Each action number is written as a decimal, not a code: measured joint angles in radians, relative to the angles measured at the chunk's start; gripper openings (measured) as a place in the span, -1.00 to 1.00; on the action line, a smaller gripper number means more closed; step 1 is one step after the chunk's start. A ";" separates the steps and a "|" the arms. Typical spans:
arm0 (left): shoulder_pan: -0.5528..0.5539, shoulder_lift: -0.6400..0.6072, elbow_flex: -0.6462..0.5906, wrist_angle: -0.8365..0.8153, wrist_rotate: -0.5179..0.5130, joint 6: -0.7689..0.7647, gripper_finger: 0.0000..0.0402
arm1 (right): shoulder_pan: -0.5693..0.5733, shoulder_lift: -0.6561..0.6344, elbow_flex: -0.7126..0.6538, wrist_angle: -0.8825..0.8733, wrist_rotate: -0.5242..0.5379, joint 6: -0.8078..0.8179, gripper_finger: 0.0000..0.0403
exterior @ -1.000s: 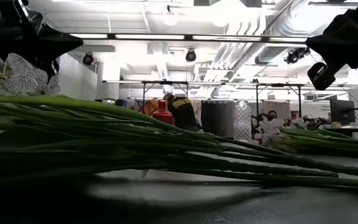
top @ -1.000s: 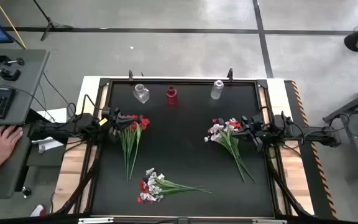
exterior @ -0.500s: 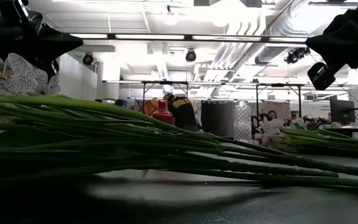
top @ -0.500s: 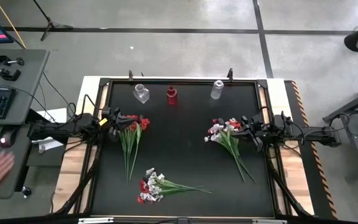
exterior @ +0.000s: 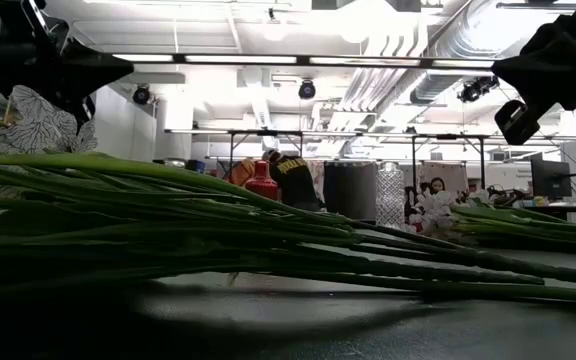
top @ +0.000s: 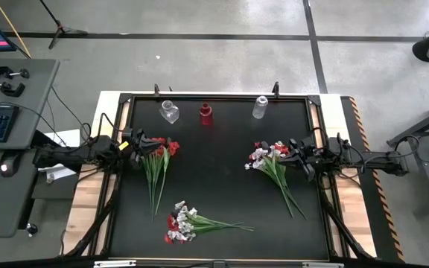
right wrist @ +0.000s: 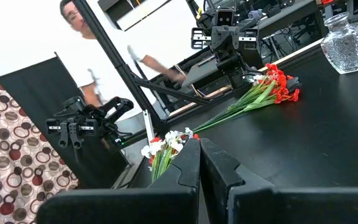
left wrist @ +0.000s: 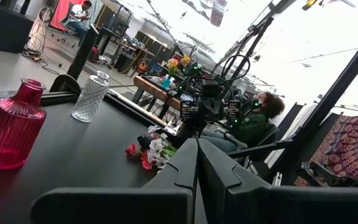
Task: Sort flowers into vase by color
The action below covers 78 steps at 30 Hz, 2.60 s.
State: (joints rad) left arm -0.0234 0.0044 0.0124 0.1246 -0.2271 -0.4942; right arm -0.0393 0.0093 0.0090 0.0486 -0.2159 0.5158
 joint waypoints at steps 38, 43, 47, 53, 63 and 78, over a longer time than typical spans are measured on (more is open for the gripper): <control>0.000 0.000 0.000 0.000 0.000 0.000 -1.00 | 0.000 0.000 0.000 0.000 0.000 0.000 -1.00; 0.000 0.000 0.000 0.000 0.000 0.000 -1.00 | 0.000 0.000 0.000 0.000 0.000 0.000 -1.00; 0.000 0.000 0.000 0.000 0.000 0.000 -1.00 | 0.000 0.000 0.000 0.000 0.000 0.000 -1.00; 0.000 0.000 0.000 0.000 0.000 0.000 -1.00 | 0.000 0.000 0.000 0.001 0.040 -0.016 -1.00; 0.000 0.000 0.000 0.000 0.000 0.000 -1.00 | 0.001 0.031 0.000 0.490 0.510 0.448 -1.00; 0.000 0.000 0.000 0.000 0.000 0.000 -1.00 | 0.286 0.863 0.636 -0.270 -0.044 0.339 -1.00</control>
State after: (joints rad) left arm -0.0234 0.0044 0.0124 0.1243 -0.2269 -0.4942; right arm 0.2463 0.8722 0.6453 -0.2211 -0.2603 0.8548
